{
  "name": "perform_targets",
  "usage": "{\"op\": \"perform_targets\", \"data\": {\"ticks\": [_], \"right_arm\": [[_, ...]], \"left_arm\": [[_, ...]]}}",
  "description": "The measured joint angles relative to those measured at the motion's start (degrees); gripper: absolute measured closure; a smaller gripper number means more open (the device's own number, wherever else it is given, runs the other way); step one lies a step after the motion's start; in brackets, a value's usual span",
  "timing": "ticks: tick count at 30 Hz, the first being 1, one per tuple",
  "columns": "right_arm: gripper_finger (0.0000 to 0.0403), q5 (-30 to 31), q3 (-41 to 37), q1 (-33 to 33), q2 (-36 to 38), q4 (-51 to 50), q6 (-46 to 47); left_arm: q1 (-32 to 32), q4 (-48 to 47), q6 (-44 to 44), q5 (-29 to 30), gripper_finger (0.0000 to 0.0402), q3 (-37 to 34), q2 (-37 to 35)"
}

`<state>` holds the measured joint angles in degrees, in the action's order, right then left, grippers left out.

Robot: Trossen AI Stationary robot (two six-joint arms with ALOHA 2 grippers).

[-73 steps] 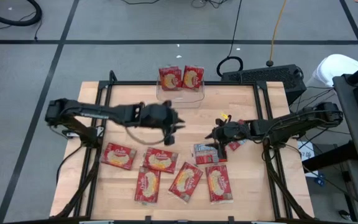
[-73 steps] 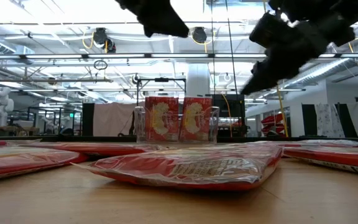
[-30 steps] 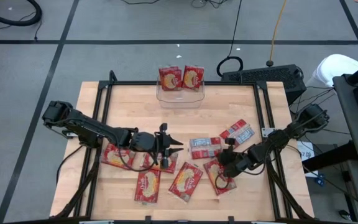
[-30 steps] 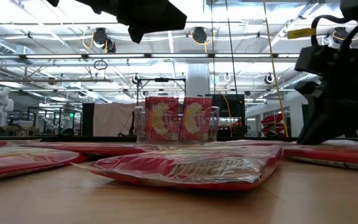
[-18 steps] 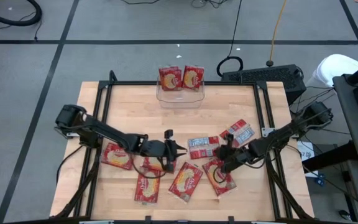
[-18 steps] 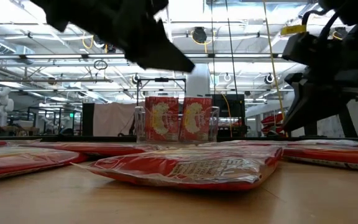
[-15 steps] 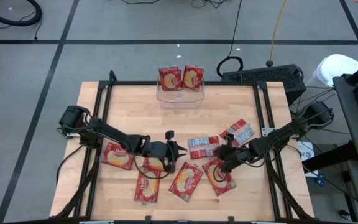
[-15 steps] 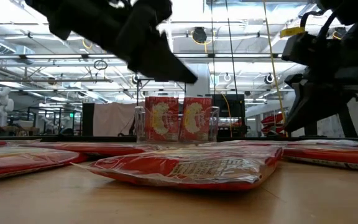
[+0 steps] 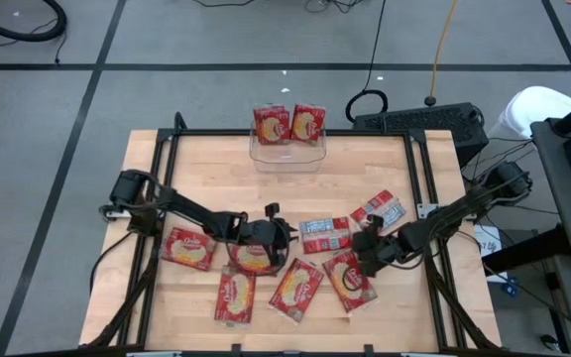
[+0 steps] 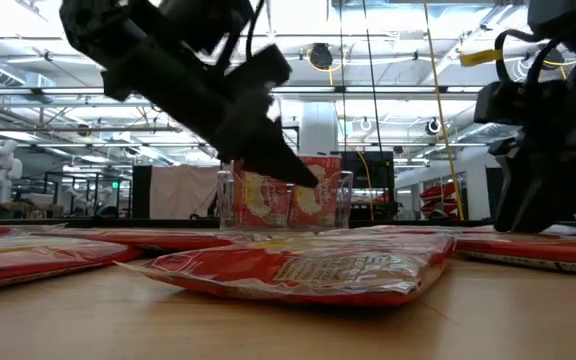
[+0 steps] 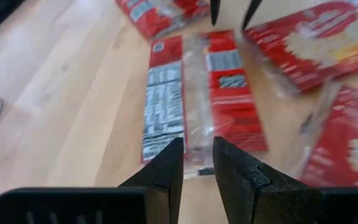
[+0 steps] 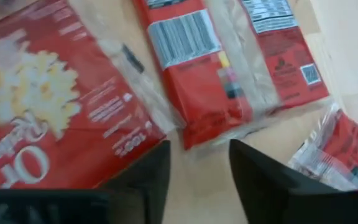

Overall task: Sort popcorn bags into baskets
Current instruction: Put the red popcorn bag into the transparent bin

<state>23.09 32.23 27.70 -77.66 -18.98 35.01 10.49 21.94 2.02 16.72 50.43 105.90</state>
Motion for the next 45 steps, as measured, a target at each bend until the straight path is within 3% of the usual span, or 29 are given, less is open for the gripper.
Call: {"op": "perform_targets", "data": {"ticks": [5,9,13,21,35,45], "right_arm": [[0.0191,1.1,0.0,-1.1,-3.2,2.7,0.5],[0.0189,0.8,0.1,-2.7,-5.2,5.6,0.5],[0.0229,0.9,0.2,-3.8,-5.7,7.0,-0.3],[0.0387,4.1,-0.1,-5.4,-6.0,10.4,-3.5],[0.0402,3.3,0.0,-8.9,-2.9,14.5,-4.4],[0.0403,-1.4,0.0,-11.6,-1.7,20.0,-6.8]], "left_arm": [[-0.4,3.3,-0.3,-0.2,0.0309,0.0,3.0],[-0.8,6.7,-0.3,-0.3,0.0309,0.0,5.8],[-1.6,7.3,0.5,-0.7,0.0309,0.0,7.7],[-1.8,7.3,1.5,-1.5,0.0309,0.0,8.1],[4.5,-1.4,-9.8,-0.4,0.0307,0.0,0.8],[7.1,-6.8,-10.6,4.9,0.0202,0.0,1.9]]}}
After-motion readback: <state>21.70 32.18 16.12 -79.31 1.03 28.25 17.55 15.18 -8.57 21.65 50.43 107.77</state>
